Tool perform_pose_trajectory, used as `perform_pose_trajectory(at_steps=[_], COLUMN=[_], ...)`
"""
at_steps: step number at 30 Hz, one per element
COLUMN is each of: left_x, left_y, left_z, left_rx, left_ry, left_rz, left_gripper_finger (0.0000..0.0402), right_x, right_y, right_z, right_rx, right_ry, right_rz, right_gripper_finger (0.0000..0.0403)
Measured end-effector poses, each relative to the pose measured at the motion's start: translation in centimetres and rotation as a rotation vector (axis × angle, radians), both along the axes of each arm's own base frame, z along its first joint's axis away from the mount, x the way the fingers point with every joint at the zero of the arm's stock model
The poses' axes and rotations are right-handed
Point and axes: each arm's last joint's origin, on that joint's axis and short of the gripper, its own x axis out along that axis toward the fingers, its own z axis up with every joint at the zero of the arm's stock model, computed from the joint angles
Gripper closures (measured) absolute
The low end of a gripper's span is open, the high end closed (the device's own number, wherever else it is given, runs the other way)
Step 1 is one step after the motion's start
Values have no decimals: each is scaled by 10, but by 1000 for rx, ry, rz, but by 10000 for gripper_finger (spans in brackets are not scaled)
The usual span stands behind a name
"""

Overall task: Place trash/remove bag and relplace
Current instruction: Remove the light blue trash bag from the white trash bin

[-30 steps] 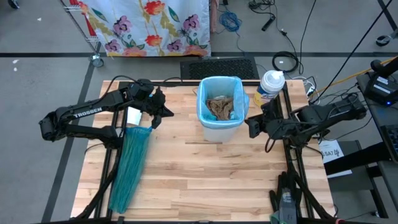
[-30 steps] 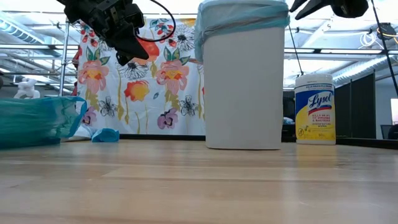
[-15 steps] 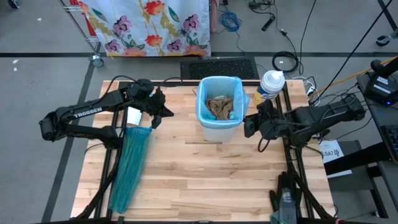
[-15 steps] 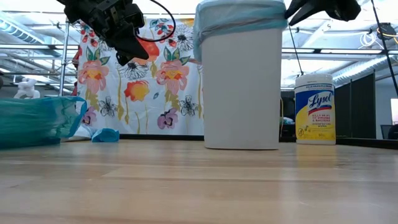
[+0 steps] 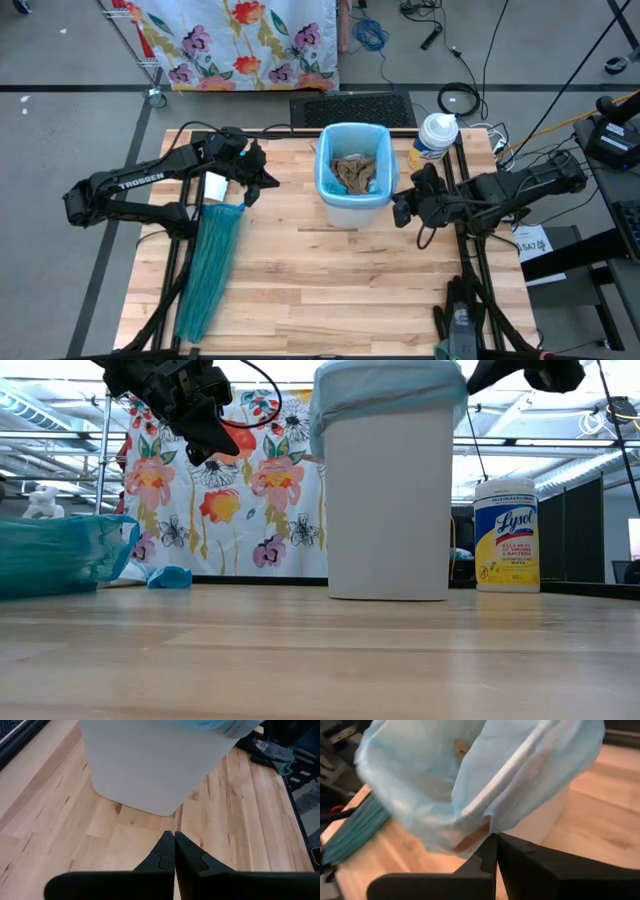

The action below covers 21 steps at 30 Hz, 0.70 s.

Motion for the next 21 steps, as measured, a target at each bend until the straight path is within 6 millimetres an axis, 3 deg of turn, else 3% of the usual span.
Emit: perform_pose_trajectory(at_steps=[11,21], left_x=[0,0], left_y=[0,0], left_z=[0,0], left_rx=[0,-20], left_ry=[-1,1], left_rz=[0,14], left_gripper_finger=[401,401], right_x=[-8,-8], right_y=[20,14], right_z=[15,19], right_rx=[-19,-89], right_ry=[-155,-167], right_rz=[101,92], right_gripper_finger=[403,403])
